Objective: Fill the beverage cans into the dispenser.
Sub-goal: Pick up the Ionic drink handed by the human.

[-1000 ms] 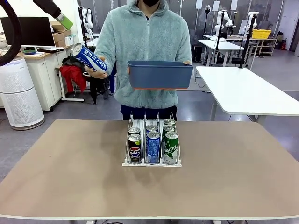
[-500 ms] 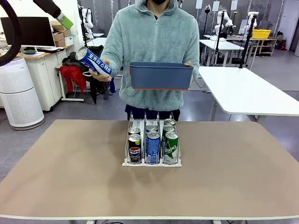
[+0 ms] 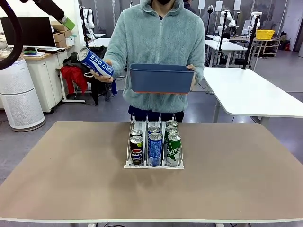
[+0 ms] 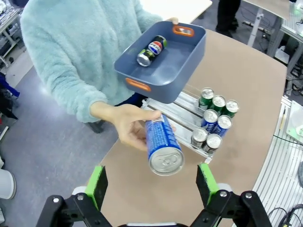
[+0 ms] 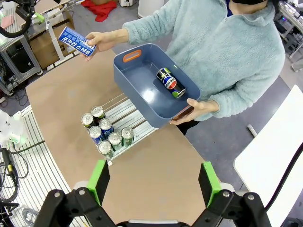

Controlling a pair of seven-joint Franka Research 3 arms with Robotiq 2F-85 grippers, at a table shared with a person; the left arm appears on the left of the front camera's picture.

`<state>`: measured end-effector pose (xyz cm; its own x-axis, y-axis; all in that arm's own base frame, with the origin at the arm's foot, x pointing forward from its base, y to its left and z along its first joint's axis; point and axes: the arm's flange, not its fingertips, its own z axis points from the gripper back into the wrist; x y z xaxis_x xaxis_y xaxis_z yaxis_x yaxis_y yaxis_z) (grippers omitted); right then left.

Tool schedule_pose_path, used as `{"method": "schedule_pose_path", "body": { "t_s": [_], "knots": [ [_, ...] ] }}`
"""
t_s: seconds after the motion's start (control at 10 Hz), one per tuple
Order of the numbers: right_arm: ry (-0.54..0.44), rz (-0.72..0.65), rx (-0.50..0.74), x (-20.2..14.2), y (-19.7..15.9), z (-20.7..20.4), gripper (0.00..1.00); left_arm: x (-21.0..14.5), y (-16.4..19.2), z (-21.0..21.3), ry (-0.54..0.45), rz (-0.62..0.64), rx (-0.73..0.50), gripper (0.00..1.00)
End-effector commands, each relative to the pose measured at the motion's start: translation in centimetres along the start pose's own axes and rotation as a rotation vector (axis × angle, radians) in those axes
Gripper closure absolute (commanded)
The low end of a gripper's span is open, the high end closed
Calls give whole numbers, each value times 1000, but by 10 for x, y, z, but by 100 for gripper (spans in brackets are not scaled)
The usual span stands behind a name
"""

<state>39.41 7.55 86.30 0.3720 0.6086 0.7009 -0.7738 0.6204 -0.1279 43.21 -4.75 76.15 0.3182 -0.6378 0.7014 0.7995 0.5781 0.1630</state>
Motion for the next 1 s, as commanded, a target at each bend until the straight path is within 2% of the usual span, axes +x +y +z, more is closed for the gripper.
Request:
{"method": "schedule_pose_path", "body": {
  "t_s": [0.0, 0.6, 0.9],
  "knots": [
    [0, -13, -3, 0, 0, 0, 0, -6, -4, -18, 18, 38, 52, 0],
    [0, -13, -3, 0, 0, 0, 0, -26, -10, -53, -68, 104, 6, 0],
    [0, -13, -3, 0, 0, 0, 0, -35, -16, -70, -70, 131, -27, 0]
  ]
}}
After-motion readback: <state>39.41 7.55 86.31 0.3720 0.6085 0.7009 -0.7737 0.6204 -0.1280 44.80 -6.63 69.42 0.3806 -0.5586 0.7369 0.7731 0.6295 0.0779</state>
